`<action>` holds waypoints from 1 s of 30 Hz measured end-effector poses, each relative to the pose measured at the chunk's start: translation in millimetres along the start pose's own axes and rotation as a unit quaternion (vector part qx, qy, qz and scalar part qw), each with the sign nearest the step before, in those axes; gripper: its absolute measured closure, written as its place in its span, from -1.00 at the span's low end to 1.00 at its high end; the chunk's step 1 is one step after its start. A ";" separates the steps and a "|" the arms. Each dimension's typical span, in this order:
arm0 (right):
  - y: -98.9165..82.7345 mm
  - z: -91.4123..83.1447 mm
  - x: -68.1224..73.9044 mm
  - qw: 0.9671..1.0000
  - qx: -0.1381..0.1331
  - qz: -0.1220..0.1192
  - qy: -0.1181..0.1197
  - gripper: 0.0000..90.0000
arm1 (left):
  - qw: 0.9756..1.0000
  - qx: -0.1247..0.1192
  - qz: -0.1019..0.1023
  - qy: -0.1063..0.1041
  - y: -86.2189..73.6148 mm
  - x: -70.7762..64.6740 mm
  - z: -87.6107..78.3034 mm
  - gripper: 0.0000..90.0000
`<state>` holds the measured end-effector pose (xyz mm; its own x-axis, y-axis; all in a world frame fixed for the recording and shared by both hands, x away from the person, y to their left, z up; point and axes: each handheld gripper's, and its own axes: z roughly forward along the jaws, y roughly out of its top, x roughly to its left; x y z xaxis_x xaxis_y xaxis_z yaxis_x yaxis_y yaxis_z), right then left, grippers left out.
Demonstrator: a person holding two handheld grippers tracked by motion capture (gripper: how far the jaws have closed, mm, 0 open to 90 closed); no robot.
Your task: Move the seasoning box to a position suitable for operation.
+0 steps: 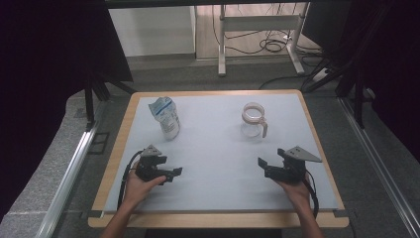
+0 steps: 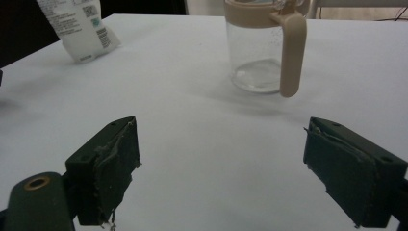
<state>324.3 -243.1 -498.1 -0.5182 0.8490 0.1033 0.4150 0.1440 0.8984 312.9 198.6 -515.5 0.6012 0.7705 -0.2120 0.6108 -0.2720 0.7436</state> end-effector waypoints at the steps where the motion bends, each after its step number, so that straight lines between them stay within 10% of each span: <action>1: 1.0 0.9 -1.2 1.000 0.003 0.001 -0.001 -0.74 | 1.000 -0.002 0.005 0.000 2.4 -0.8 0.1 -0.64; 11: -4.5 2.1 -8.4 1.000 0.021 0.010 -0.008 -0.75 | 0.999 -0.019 0.020 0.016 -2.9 -7.2 2.0 -0.61; 17: -8.8 -1.2 2.0 0.999 0.041 -0.026 -0.011 -0.75 | 1.000 0.005 0.000 0.003 -12.9 1.1 0.1 -0.57; 30: 6.1 -2.9 0.7 1.000 0.022 -0.004 -0.008 -0.75 | 1.000 -0.020 0.010 -0.004 0.3 7.1 -11.8 -0.59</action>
<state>324.4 -243.1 -491.3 -0.5095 0.8559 0.0888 0.4439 0.1730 0.8792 311.3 210.8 -509.3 0.6171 0.7605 -0.2021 0.5782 -0.2640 0.7720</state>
